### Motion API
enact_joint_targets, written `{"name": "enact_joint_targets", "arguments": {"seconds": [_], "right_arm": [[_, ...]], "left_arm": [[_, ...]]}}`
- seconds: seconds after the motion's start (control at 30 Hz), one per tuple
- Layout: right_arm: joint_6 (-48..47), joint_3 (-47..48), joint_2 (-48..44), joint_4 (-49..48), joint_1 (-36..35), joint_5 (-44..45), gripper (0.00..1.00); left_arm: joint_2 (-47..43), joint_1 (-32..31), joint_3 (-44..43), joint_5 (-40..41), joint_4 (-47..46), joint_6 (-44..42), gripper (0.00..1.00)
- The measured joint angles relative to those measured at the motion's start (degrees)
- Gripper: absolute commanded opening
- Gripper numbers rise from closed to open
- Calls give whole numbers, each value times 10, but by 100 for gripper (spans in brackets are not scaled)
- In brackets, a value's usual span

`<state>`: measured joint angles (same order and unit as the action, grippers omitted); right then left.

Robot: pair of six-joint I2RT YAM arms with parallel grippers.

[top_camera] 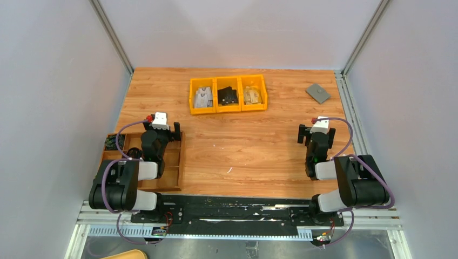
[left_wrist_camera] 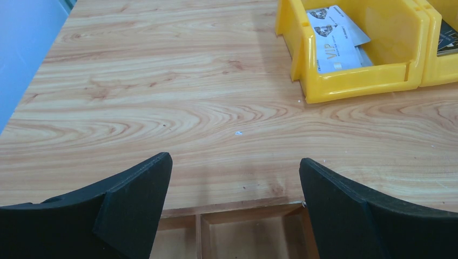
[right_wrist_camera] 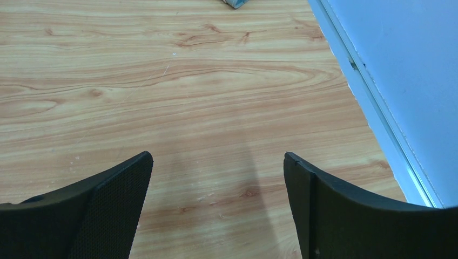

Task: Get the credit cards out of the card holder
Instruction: Move the card holder to the center of the board.

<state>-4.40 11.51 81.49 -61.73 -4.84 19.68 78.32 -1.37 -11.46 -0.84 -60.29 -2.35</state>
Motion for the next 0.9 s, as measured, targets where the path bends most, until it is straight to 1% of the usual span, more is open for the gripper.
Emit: {"name": "enact_joint_targets", "arguments": {"seconds": [0.23,0.33,0.37,0.47,0.5,0.53,0.57,0.67,0.77,0.9], "right_arm": [[0,0,0,0,0,-1,94],[-5,0,-12,6,-8,11,94],[-7,0,-21,14,-14,21,94],[-7,32,-94,107,-38,64,95],[11,67,-125,161,-39,76,94],[19,82,-134,174,-38,78,94],[49,118,-151,213,-29,76,95],[142,214,-155,289,-3,75,95],[220,323,-111,379,16,79,95],[241,477,7,485,29,61,95]], "left_arm": [[0,0,0,0,0,0,100],[-4,0,-2,5,11,1,100],[-9,0,-6,9,27,2,100],[-46,1,-62,20,145,4,100],[-61,2,-97,22,194,2,100],[-67,2,-113,22,213,0,100],[-78,3,-139,21,246,-3,100],[-103,8,-195,10,329,-9,100],[-106,9,-250,-4,426,-10,100],[-82,9,-325,-30,543,-9,100]]}}
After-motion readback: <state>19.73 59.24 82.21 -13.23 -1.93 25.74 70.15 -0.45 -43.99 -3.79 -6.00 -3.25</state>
